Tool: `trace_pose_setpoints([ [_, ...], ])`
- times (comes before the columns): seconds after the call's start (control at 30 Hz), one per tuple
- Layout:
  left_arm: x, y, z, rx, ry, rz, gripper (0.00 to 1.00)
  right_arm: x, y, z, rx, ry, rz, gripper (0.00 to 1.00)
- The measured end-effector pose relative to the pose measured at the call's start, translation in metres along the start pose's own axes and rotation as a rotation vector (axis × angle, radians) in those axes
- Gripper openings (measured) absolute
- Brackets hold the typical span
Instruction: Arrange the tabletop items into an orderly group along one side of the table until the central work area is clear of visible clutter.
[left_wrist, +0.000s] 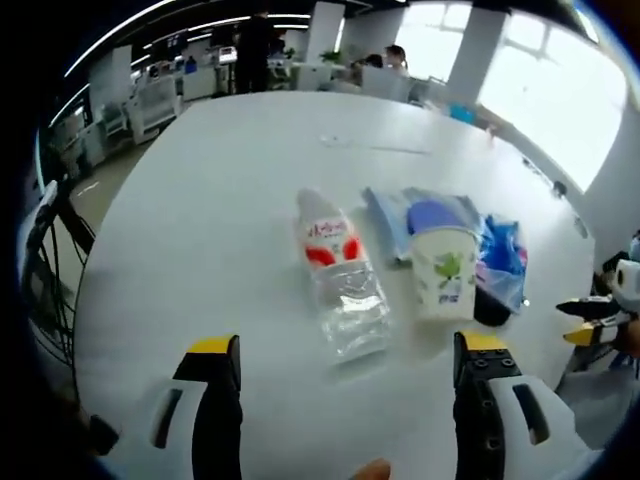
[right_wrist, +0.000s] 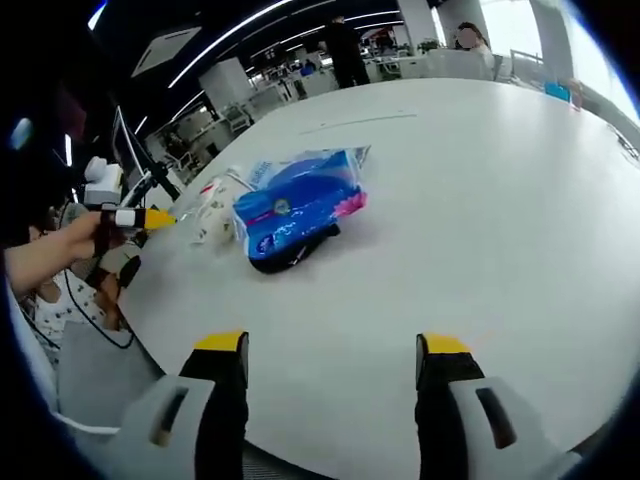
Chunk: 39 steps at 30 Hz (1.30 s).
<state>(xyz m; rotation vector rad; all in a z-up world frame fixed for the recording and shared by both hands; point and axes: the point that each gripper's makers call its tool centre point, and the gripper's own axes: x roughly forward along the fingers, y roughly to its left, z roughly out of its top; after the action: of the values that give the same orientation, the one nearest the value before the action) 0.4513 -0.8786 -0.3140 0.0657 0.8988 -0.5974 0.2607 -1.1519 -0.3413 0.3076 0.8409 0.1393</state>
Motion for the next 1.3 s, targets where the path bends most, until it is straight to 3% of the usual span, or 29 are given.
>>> trace_pose_setpoints([
  [0.47, 0.008, 0.005, 0.001, -0.021, 0.016, 0.010, 0.83, 0.006, 0.004, 0.001, -0.013, 0.013, 0.005, 0.65],
  [0.77, 0.016, 0.010, 0.013, -0.035, 0.005, 0.051, 0.80, 0.010, 0.006, -0.005, -0.046, 0.043, 0.010, 0.65],
  [1.2, 0.036, 0.010, 0.026, -0.021, 0.025, 0.090, 0.79, 0.009, 0.008, -0.002, -0.049, 0.020, 0.011, 0.64],
  [1.3, 0.041, 0.007, 0.028, -0.033, 0.032, 0.074, 0.77, 0.010, 0.011, 0.002, -0.056, 0.005, 0.019, 0.64],
])
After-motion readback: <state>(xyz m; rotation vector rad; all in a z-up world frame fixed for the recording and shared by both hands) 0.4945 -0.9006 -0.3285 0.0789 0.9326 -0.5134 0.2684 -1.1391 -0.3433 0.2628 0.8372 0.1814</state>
